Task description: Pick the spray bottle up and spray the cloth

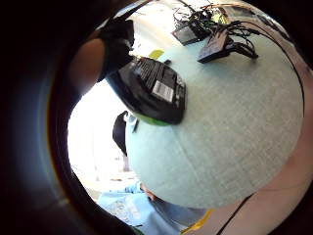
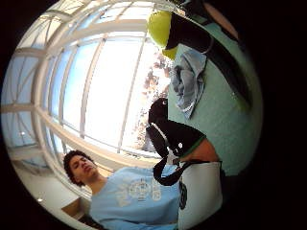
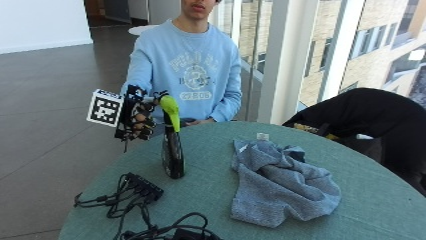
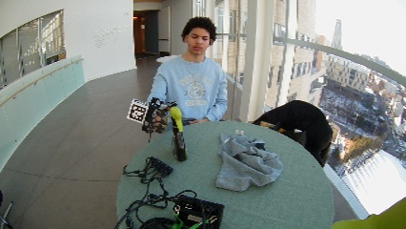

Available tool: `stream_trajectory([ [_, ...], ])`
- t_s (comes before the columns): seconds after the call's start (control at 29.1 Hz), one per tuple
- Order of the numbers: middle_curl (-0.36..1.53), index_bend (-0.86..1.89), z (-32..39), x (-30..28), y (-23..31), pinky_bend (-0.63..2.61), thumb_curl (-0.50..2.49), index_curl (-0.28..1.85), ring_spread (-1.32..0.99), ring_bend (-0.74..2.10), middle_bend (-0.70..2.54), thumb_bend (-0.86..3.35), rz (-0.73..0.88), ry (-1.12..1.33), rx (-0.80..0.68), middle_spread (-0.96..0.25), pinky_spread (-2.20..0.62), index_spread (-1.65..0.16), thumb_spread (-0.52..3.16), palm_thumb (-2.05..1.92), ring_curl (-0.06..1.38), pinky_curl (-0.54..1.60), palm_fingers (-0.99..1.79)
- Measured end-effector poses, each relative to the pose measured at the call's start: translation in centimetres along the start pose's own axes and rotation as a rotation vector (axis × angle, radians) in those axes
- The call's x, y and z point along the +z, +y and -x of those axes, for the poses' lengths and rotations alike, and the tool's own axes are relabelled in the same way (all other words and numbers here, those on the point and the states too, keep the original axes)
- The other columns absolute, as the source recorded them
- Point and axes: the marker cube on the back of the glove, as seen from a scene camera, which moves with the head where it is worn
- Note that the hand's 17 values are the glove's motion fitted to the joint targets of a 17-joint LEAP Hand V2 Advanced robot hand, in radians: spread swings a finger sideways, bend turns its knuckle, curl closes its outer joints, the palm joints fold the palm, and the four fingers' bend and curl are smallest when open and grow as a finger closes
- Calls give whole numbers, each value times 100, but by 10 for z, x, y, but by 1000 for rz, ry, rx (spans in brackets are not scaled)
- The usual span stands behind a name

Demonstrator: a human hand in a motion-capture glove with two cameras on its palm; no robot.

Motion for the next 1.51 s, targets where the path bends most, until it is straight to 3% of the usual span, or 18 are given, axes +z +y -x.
stream_trajectory([
  [0.45, 38, 12, -38, 28, -49, 36, 29, 22, -1, 28, 25, -3, 12, -94, 88, -7, 21, -41, 97, 57, 31, 36, 50],
  [0.79, 40, 10, -53, 55, -52, 34, 30, 21, -2, 30, 31, -3, 52, -73, 102, -8, 22, -39, 93, 58, 32, 35, 57],
  [1.17, 39, 23, -47, 60, -65, 29, 42, 28, -3, 32, 26, 11, -38, 1, 70, -11, 24, -35, 90, 92, 32, 34, 85],
  [1.37, 39, 18, -35, 61, -68, 27, 47, 32, -4, 32, 23, 9, 17, 50, 74, -12, 24, -33, 84, 98, 33, 34, 91],
  [1.51, 40, 16, -16, 60, -77, 26, 49, 33, -3, 32, 21, 7, 142, 109, 99, -12, 24, -32, 80, 100, 33, 34, 94],
])
